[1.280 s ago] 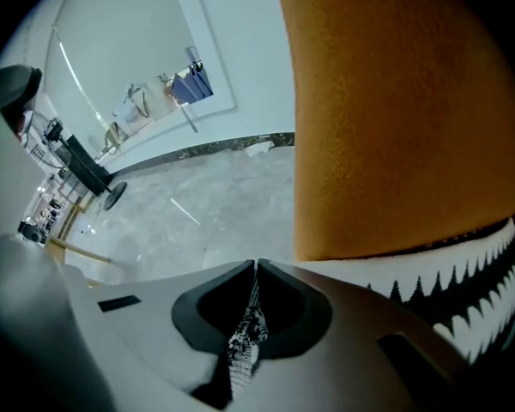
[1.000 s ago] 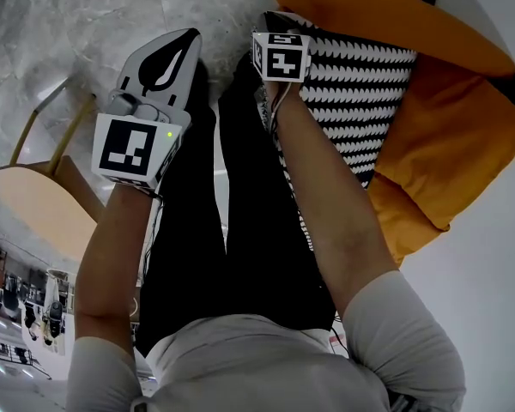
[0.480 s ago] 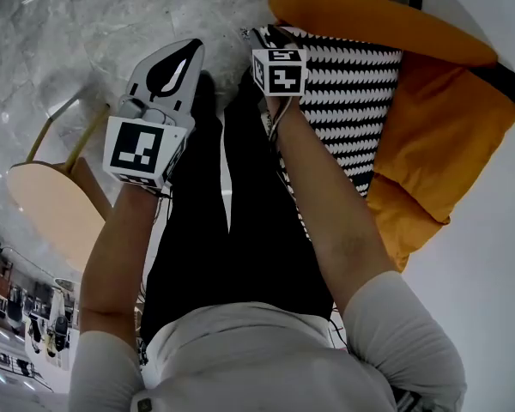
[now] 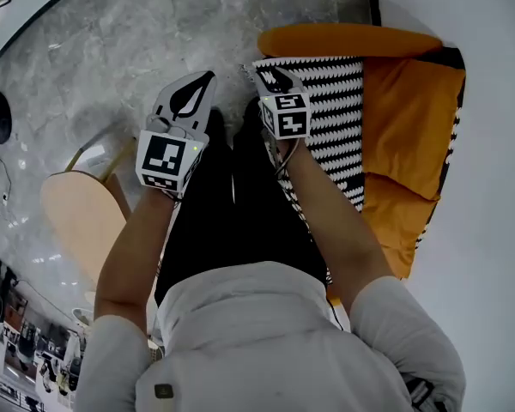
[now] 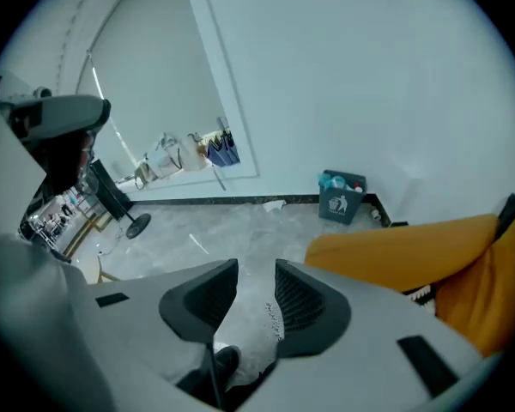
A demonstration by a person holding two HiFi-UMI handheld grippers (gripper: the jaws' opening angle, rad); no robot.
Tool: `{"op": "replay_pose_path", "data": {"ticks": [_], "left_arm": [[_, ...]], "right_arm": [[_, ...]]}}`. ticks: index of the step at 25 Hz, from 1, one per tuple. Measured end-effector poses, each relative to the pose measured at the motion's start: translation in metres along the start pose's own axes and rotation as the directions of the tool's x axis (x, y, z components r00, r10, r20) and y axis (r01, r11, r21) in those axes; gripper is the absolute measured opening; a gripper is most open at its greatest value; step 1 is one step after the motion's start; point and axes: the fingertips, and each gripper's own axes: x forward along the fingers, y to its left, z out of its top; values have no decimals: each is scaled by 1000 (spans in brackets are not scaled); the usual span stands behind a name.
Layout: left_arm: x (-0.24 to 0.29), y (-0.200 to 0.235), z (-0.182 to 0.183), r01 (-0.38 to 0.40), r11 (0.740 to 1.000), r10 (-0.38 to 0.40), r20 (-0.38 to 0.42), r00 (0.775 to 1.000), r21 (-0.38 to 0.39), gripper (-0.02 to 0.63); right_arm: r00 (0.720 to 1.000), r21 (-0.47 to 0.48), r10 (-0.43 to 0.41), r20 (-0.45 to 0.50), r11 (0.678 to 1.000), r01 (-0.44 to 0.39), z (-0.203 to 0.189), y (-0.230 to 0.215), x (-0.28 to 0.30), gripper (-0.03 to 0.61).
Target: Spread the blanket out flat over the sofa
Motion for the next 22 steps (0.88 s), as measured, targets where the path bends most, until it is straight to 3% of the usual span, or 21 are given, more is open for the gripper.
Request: {"op": "replay_pose_path", "data": {"ticks": [3, 6, 9, 14, 22], "left_arm": [[-28, -17, 38, 33, 999, -33, 30, 999, 15, 9], [-64, -39, 78, 83, 993, -87, 47, 995, 79, 9], [-102, -53, 116, 90, 990, -99, 86, 991, 107, 9], [-151, -78, 166, 104, 986, -124, 156, 980, 128, 9], [-214, -113, 216, 124, 965, -180, 242, 954, 230, 9]], "right_arm": [[998, -21, 6, 65, 1000, -4, 39, 12, -54, 150], [992, -61, 18, 126, 998, -11, 74, 33, -111, 135], [981, -104, 14, 195, 995, 6, 110, 55, -170, 121], [932, -131, 9, 363, 991, 41, 168, 83, -269, 89], [848, -206, 16, 530, 972, 111, 206, 141, -387, 54]]}}
